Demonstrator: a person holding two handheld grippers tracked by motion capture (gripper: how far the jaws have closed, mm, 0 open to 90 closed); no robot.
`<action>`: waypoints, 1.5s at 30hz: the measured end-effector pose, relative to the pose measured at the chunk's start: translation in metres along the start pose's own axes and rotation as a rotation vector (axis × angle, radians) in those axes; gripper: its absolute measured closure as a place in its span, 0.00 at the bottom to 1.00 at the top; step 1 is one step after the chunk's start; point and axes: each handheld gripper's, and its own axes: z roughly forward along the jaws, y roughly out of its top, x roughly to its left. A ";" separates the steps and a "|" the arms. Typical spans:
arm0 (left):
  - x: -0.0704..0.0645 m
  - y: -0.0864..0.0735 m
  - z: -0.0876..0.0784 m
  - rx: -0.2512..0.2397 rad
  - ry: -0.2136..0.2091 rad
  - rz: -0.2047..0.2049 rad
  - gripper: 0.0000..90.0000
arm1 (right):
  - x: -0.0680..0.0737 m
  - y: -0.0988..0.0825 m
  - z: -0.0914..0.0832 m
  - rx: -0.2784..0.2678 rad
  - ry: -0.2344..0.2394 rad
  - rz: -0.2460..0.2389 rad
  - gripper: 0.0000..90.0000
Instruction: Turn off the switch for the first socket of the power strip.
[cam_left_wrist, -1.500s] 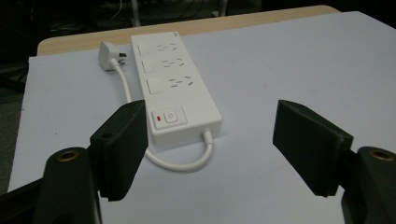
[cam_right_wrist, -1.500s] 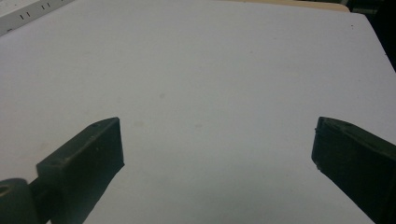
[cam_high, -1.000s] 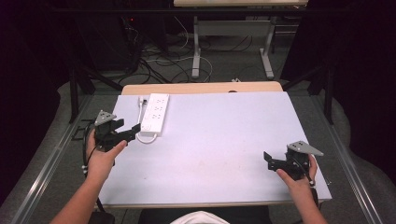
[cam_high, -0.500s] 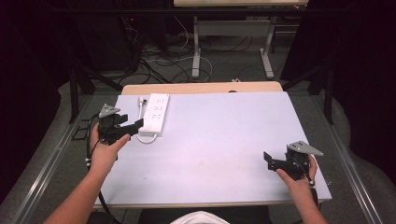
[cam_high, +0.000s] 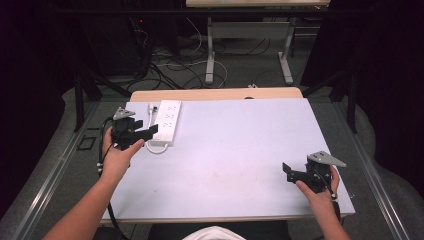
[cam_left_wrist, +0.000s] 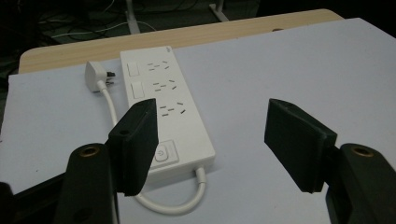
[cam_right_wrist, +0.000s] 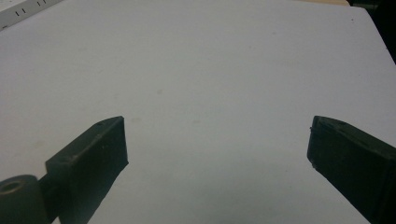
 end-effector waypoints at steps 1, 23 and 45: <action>0.000 0.001 0.001 -0.002 0.000 -0.004 0.39 | 0.000 0.000 0.000 0.000 0.000 0.000 0.05; 0.010 0.016 0.025 0.014 0.035 -0.074 0.48 | -0.001 -0.001 0.001 0.012 0.004 0.012 0.05; 0.015 0.028 0.051 0.046 0.069 -0.075 0.59 | -0.001 -0.001 0.002 0.012 0.011 0.014 0.05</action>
